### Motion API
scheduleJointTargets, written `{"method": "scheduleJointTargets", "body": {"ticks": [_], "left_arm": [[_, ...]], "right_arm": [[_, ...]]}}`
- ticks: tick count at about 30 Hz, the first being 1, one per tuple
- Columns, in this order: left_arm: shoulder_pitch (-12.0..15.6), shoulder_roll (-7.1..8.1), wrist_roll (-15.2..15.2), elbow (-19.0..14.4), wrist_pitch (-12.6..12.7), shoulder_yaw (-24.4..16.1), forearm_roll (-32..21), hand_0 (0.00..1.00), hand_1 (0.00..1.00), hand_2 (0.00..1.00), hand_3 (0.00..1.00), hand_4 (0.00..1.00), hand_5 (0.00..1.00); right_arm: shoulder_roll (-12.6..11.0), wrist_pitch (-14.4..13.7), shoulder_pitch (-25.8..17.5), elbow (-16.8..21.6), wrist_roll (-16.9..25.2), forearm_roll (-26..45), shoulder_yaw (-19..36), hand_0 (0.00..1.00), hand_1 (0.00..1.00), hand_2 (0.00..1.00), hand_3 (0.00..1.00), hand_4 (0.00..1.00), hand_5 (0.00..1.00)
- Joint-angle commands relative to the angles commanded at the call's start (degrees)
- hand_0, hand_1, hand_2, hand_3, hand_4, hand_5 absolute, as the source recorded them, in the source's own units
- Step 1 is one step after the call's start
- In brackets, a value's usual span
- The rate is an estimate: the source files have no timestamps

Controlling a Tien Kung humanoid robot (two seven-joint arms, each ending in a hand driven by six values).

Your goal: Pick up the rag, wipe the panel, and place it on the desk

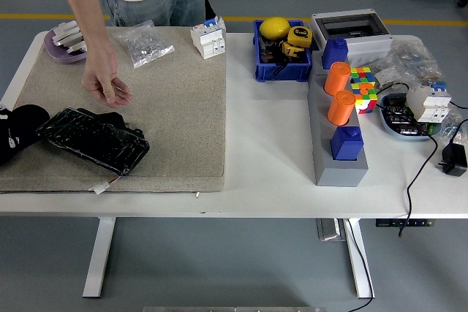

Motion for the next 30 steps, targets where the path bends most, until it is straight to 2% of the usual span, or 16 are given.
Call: {"method": "scheduleJointTargets", "body": {"ticks": [5, 6, 17, 18, 26, 30], "left_arm": [[-0.21, 0.21, 0.56, -0.31, -0.76, -0.12, 0.27, 0.532, 0.764, 0.776, 0.667, 0.863, 0.194], [-0.23, 0.21, 0.65, -0.44, -0.84, -0.21, 0.30, 0.553, 0.772, 0.785, 0.710, 0.868, 0.183], [-0.26, 0.70, 1.23, -2.01, -1.90, -1.46, 1.21, 0.564, 0.780, 0.793, 0.742, 0.872, 0.182], [-0.21, 0.77, 1.29, -2.17, -2.01, -1.60, 1.20, 0.570, 0.786, 0.799, 0.779, 0.881, 0.182], [0.74, 1.44, 1.62, -5.38, -2.81, -4.05, 2.23, 0.579, 0.789, 0.802, 0.798, 0.887, 0.184], [1.55, 2.45, 2.04, -8.05, -3.58, -5.04, 3.46, 0.579, 0.786, 0.800, 0.804, 0.888, 0.183]], "right_arm": [[-0.22, -0.03, 0.12, 0.03, -0.04, -0.08, 0.14, 0.810, 0.677, 0.700, 0.656, 0.979, 0.783], [-0.25, -0.01, 0.16, 0.01, -0.05, -0.04, 0.06, 0.810, 0.677, 0.701, 0.654, 0.974, 0.780], [-0.42, -0.03, -0.04, 0.18, -0.03, -0.08, 0.19, 0.810, 0.678, 0.700, 0.653, 0.969, 0.776], [-0.45, -0.02, -0.05, 0.19, -0.04, -0.07, 0.18, 0.810, 0.677, 0.700, 0.652, 0.967, 0.776], [-0.57, 0.02, -0.42, 0.18, -0.07, 0.02, 0.20, 0.810, 0.677, 0.699, 0.650, 0.964, 0.776], [-0.69, -0.04, -0.43, 0.19, -0.07, -0.05, 0.30, 0.809, 0.677, 0.699, 0.650, 0.962, 0.775]]}}
